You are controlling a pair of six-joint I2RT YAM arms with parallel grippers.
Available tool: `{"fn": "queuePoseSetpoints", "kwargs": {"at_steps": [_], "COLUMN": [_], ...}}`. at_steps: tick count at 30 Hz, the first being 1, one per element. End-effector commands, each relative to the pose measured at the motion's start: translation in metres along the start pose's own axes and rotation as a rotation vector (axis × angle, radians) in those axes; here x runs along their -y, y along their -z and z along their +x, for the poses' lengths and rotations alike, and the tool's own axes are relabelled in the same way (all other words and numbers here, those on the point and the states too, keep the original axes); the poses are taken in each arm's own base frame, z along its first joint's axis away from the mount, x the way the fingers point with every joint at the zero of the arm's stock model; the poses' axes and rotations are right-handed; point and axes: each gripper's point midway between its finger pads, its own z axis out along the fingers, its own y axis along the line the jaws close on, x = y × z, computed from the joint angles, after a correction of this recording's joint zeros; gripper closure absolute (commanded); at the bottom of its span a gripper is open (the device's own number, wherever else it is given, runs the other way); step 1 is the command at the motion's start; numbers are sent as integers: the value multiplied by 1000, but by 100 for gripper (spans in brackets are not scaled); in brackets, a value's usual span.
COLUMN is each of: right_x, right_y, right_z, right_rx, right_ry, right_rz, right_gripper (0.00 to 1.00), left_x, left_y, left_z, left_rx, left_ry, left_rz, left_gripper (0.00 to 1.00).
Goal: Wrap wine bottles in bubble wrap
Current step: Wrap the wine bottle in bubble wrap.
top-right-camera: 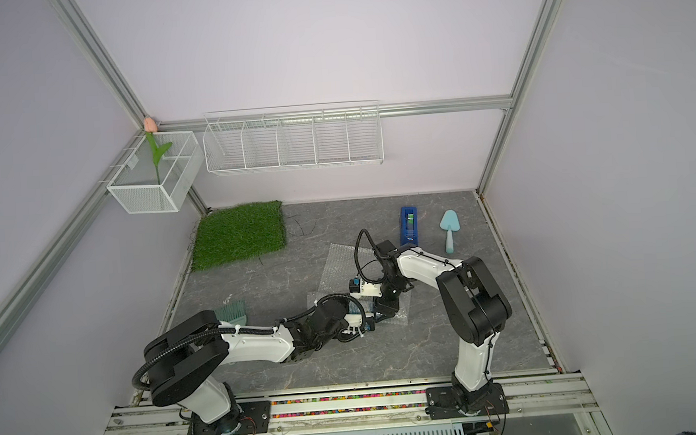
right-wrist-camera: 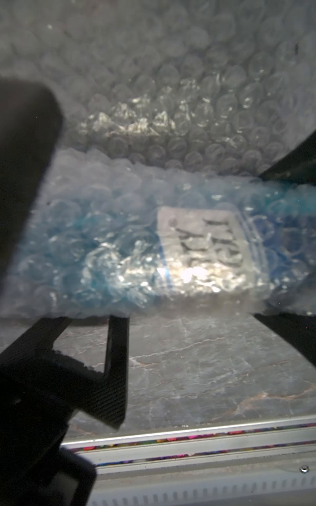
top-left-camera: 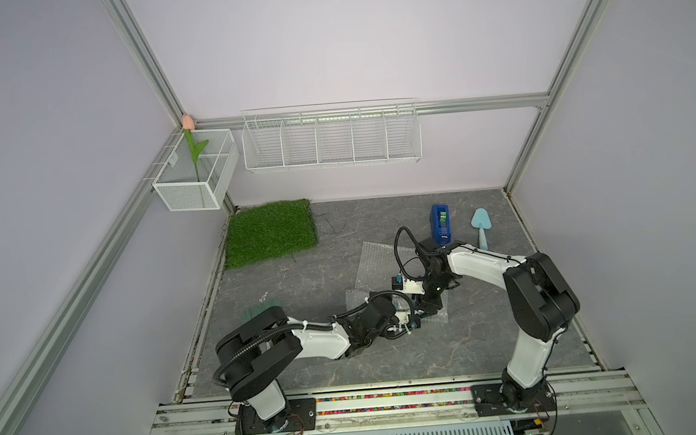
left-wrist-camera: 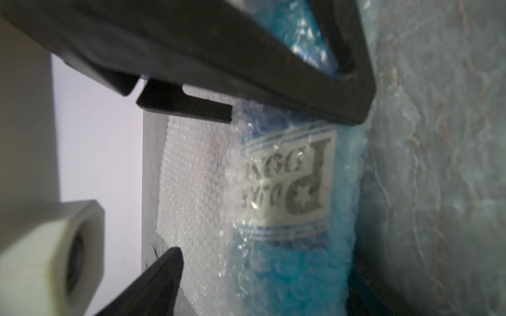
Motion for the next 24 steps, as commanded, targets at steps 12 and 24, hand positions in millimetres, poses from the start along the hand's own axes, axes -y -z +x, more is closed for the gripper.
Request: {"fn": "queuePoseSetpoints", "kwargs": {"at_steps": [12, 24], "right_x": [4, 42], "right_y": [16, 118], "right_z": [-12, -30], "right_rx": [88, 346], "right_ry": [-25, -127], "right_rz": [89, 533], "right_gripper": [19, 12], "left_x": [38, 71], "left_y": [-17, 13], "left_z": [-10, 11], "left_rx": [-26, -128], "left_ry": [39, 94], "left_rz": [238, 449], "left_gripper": [49, 56]}}
